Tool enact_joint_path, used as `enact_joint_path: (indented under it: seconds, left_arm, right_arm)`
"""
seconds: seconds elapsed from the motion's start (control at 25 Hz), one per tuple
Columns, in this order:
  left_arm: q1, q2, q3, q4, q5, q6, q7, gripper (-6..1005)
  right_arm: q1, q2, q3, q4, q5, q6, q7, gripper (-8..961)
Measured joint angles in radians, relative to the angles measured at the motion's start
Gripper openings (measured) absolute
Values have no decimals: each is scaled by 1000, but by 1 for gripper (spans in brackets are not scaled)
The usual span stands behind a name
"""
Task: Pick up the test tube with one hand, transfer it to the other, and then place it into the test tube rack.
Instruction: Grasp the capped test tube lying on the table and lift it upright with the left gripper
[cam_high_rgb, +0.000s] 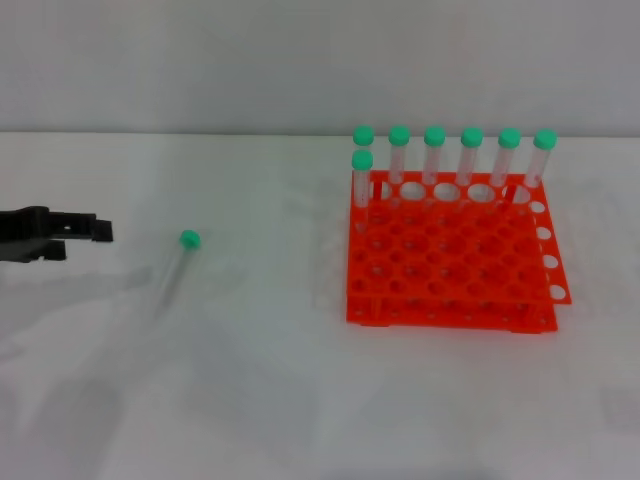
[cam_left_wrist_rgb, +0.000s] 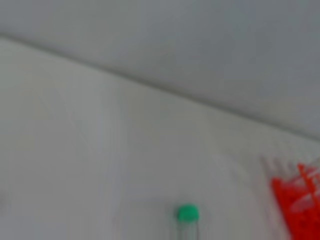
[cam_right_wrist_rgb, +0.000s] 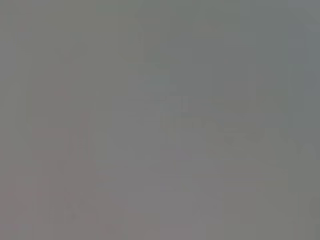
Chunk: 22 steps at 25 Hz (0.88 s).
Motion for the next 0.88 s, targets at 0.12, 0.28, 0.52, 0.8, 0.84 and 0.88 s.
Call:
enact_joint_path:
  seconds: [0.12, 0.28, 0.52, 0.8, 0.84, 0.88]
  left_arm:
    - [-57, 20, 0, 0, 127, 9, -47, 877]
    - [-151, 24, 0, 10, 327, 1, -91, 876]
    - [-221, -4, 0, 139, 469, -119, -149, 876]
    - [-229, -9, 0, 313, 543, -299, -213, 876]
    - [-230, -13, 0, 318, 548, -316, -219, 876]
    - [-230, -15, 0, 319, 551, -330, -223, 876]
  right_arm:
    - [0, -1, 0, -6, 1, 11, -1, 864]
    - [2, -1, 0, -12, 1, 22, -1, 863]
    - [3, 1, -2, -10, 0, 36, -2, 860]
    - [-7, 2, -3, -2, -3, 38, -2, 858]
    - [-8, 2, -3, 0, -3, 38, -2, 857]
    - [-9, 2, -2, 1, -3, 39, -2, 857]
